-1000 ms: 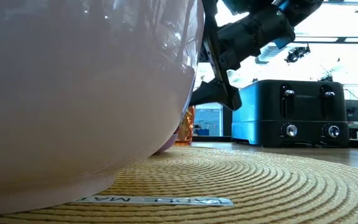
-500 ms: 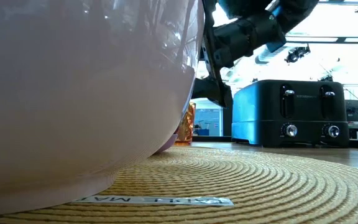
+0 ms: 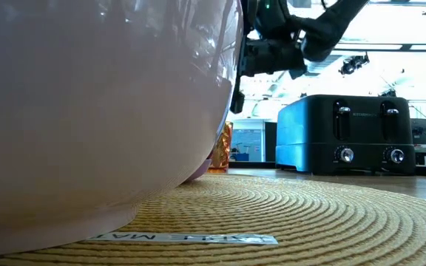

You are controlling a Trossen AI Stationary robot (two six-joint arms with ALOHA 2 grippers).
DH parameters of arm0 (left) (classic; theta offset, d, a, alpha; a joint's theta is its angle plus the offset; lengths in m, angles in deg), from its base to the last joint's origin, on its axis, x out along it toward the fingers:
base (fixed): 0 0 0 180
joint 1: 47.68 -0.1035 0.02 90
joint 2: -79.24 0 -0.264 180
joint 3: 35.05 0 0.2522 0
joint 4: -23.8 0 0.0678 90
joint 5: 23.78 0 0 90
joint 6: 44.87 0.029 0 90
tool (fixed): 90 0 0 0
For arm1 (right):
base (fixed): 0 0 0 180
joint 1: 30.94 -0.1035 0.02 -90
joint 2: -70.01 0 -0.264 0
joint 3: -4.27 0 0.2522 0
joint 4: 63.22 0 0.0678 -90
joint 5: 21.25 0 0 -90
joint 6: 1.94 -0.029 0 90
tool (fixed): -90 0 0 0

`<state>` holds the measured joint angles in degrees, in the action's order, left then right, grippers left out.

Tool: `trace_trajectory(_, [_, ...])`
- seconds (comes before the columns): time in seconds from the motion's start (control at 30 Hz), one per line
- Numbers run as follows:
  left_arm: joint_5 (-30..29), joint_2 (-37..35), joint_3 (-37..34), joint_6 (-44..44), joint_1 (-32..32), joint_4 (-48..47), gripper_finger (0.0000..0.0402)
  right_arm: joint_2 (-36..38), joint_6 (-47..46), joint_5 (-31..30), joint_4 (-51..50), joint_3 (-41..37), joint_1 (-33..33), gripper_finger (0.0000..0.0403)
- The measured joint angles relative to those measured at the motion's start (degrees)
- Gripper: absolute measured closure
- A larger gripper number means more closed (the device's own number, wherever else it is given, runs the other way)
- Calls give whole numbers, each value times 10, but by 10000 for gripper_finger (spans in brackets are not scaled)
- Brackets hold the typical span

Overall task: Arrange a breakfast setting
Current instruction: Put the violet spoon on the yellow mat to the right of the white bowl

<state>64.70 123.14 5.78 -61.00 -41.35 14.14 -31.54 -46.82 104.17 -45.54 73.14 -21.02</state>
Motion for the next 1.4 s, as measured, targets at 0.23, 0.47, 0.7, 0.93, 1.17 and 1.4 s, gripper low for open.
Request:
trace_trajectory(0.23, [-27,0,0,51,-8,3,307,0,81,41,24,0,79,86])
trace_trajectory(0.47, [-37,-1,0,59,-45,31,307,0,159,34,67,0,114,86])
trace_trajectory(0.7, [-37,-1,0,94,-80,31,307,0,165,-53,140,0,120,86])
trace_trajectory(0.93, [-36,-1,0,108,-108,31,307,0,91,-90,131,0,134,86])
trace_trajectory(1.17, [-36,-1,0,108,-126,31,307,0,126,-84,121,0,133,86])
trace_trajectory(1.4, [-6,-1,0,108,-139,31,307,0,213,-47,79,57,148,86])
